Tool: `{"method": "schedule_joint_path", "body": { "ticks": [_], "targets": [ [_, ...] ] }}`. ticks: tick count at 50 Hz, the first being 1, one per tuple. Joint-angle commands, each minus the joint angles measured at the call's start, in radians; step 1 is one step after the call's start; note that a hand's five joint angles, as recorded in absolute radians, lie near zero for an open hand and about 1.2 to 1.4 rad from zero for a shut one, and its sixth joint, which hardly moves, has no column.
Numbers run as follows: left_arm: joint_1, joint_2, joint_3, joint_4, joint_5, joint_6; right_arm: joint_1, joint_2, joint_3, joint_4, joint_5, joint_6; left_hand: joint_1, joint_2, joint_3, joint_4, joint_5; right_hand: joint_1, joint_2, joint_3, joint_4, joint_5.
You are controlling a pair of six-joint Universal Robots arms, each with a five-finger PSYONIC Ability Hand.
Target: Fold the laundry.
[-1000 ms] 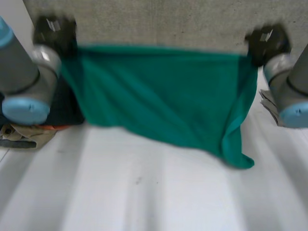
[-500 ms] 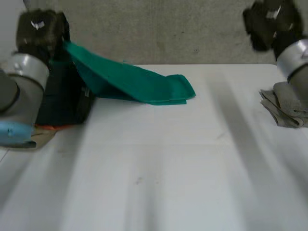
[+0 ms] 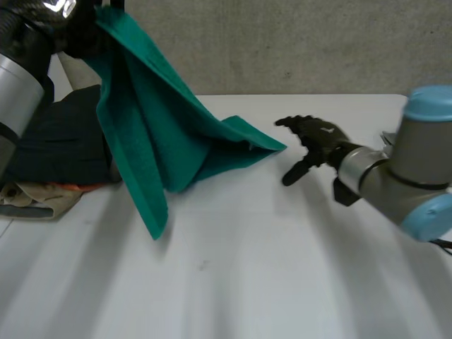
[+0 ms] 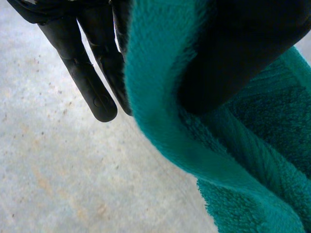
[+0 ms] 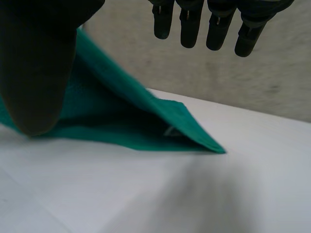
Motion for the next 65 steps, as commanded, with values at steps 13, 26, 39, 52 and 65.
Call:
{"method": "schedule_joint_path", "body": {
  "ticks": [13,26,39,52,65],
  "targets": [
    [-0.061,0.161,0.055,-0.110,-0.025,-0.082,0.144,0.389,-0.329,-0.126,0.194,0.026,0.241,0.196,0.202,0.194,0.226,0.799,0.814,0.819,0.820,0.802],
    [0.001,0.175,0.039,-0.113,-0.017,-0.092,0.093,0.226,-0.182,-0.014,0.004,-0.032,0.241,0.196,0.202,0.194,0.226,0.056,0.071,0.077,0.077,0.059],
    [0.004,0.168,0.044,-0.113,-0.014,-0.096,0.053,0.158,-0.047,0.047,-0.125,-0.154,0.241,0.196,0.202,0.194,0.226,0.074,0.089,0.094,0.095,0.076],
    [-0.030,0.177,0.058,-0.131,-0.031,-0.090,0.185,0.311,-0.171,-0.100,-0.080,0.027,0.241,0.196,0.202,0.194,0.226,0.311,0.326,0.332,0.332,0.314],
    [0.008,0.203,0.052,-0.145,-0.050,-0.099,0.095,0.238,-0.237,-0.073,0.122,0.029,0.241,0.196,0.202,0.194,0.226,1.172,1.187,1.193,1.193,1.175]
  ]
}}
